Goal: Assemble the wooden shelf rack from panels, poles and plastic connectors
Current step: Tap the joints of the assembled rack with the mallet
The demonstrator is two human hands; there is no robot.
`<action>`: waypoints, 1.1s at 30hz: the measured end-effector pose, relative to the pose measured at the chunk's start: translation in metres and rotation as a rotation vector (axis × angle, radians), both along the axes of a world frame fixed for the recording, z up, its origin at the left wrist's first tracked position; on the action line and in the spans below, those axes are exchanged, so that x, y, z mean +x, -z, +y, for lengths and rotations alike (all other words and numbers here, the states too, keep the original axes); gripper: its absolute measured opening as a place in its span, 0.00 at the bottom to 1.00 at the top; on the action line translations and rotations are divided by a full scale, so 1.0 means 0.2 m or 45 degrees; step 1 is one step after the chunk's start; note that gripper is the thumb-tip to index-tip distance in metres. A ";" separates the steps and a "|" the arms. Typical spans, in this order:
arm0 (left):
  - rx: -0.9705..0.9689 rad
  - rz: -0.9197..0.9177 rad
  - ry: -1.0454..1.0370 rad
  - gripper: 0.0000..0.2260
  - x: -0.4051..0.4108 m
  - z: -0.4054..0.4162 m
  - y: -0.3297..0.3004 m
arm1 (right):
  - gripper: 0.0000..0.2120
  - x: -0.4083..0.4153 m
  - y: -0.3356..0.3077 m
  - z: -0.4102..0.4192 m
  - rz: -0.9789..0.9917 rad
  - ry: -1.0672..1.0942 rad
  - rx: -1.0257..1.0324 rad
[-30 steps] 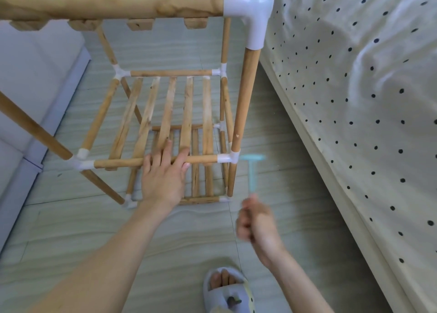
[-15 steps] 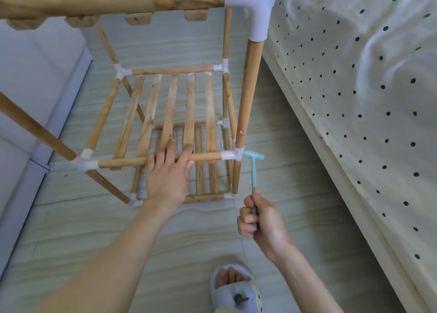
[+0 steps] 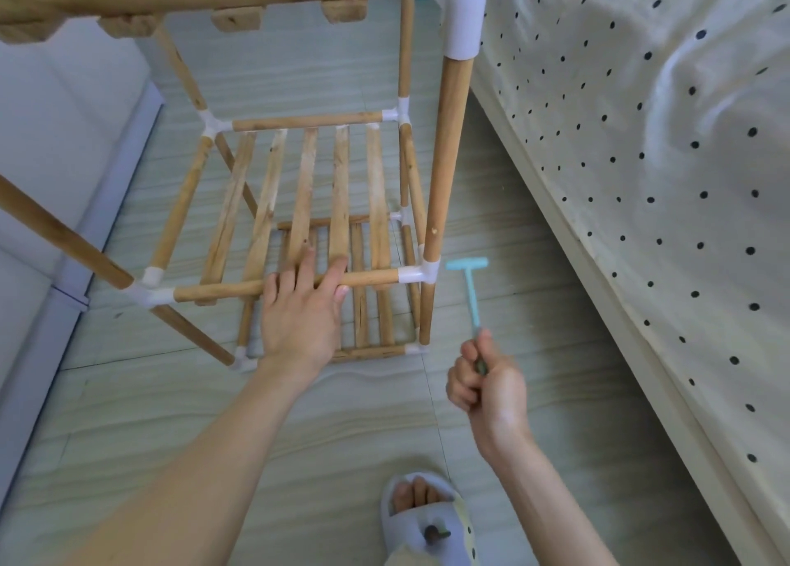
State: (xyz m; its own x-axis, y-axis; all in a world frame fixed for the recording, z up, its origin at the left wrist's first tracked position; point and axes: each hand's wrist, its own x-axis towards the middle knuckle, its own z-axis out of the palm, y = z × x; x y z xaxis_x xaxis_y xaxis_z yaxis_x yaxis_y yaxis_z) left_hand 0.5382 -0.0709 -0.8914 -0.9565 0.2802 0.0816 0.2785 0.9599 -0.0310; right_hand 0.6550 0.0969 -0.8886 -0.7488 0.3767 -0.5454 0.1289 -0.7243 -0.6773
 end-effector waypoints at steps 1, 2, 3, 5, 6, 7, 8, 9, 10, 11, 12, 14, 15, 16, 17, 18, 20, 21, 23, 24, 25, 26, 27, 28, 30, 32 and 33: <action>-0.007 0.001 0.000 0.20 0.00 0.00 0.00 | 0.20 0.00 -0.01 0.01 0.036 0.152 -0.026; -0.010 0.005 0.000 0.20 0.00 0.00 0.00 | 0.20 0.00 -0.01 0.02 0.058 0.246 -0.021; -0.008 0.009 0.001 0.20 0.00 0.01 0.00 | 0.20 -0.01 -0.01 0.01 0.052 0.200 -0.009; -0.025 0.007 0.007 0.20 0.00 0.01 -0.02 | 0.20 0.00 0.00 -0.06 -0.020 -0.100 0.052; -0.055 0.001 0.007 0.20 0.00 0.01 -0.03 | 0.20 0.01 0.02 -0.09 -0.047 -0.149 0.069; -0.097 -0.007 0.001 0.20 0.01 0.01 -0.04 | 0.20 0.01 0.03 -0.09 -0.058 -0.109 0.084; -0.135 -0.017 -0.008 0.20 0.01 0.01 -0.06 | 0.19 0.01 0.03 -0.07 -0.049 -0.031 0.098; -0.162 -0.024 -0.012 0.19 0.01 0.03 -0.08 | 0.19 0.00 0.03 -0.04 -0.044 0.033 0.114; -0.184 -0.034 -0.011 0.19 0.01 0.05 -0.10 | 0.19 -0.01 0.03 -0.02 -0.044 0.061 0.127; -0.215 -0.039 -0.007 0.19 0.00 0.07 -0.12 | 0.19 -0.01 0.03 0.00 -0.053 0.058 0.147; -0.255 -0.041 -0.003 0.20 0.00 0.11 -0.14 | 0.19 -0.01 0.03 0.00 -0.067 0.040 0.173; -0.319 -0.071 0.003 0.21 0.02 0.23 -0.16 | 0.19 -0.01 0.05 0.01 -0.085 0.019 0.215; -0.332 -0.090 0.010 0.21 0.04 0.28 -0.16 | 0.19 -0.01 0.05 0.02 -0.091 0.031 0.229; -0.324 -0.092 0.025 0.20 0.06 0.34 -0.16 | 0.19 -0.02 0.05 0.03 -0.095 0.047 0.236; -0.295 -0.075 0.041 0.19 0.09 0.38 -0.15 | 0.19 -0.03 0.06 0.04 -0.092 0.058 0.242; -0.254 -0.042 0.055 0.18 0.10 0.40 -0.16 | 0.19 -0.05 0.06 0.05 -0.088 0.057 0.259; -0.135 0.065 0.100 0.18 0.11 0.37 -0.18 | 0.19 -0.07 0.05 0.06 -0.065 0.029 0.319; -0.091 0.078 0.138 0.20 0.10 0.33 -0.17 | 0.19 -0.08 0.05 0.07 -0.045 0.026 0.357; -0.034 -0.076 0.179 0.23 0.07 0.26 -0.14 | 0.19 -0.10 0.04 0.10 0.016 0.065 0.422; 0.032 -0.209 0.157 0.23 0.06 0.23 -0.11 | 0.19 -0.12 0.02 0.12 0.059 0.114 0.444; 0.112 -0.340 0.098 0.24 0.06 0.22 -0.08 | 0.19 -0.15 0.00 0.14 0.108 0.194 0.456; 0.176 -0.416 0.043 0.26 0.05 0.22 -0.06 | 0.19 -0.18 -0.03 0.17 0.152 0.306 0.462; 0.204 -0.428 0.013 0.27 0.04 0.23 -0.05 | 0.18 -0.22 -0.05 0.20 0.194 0.442 0.459; 0.209 -0.408 0.001 0.28 0.04 0.23 -0.03 | 0.18 -0.26 -0.06 0.23 0.224 0.596 0.449; 0.214 -0.366 -0.011 0.28 0.04 0.25 -0.03 | 0.18 -0.35 -0.05 0.22 0.216 0.812 0.428; 0.244 -0.354 -0.039 0.26 0.03 0.25 -0.03 | 0.19 -0.42 0.01 0.11 0.040 0.586 0.429; 0.258 -0.356 -0.056 0.25 0.03 0.25 -0.03 | 0.19 -0.43 0.05 0.04 -0.020 0.320 0.408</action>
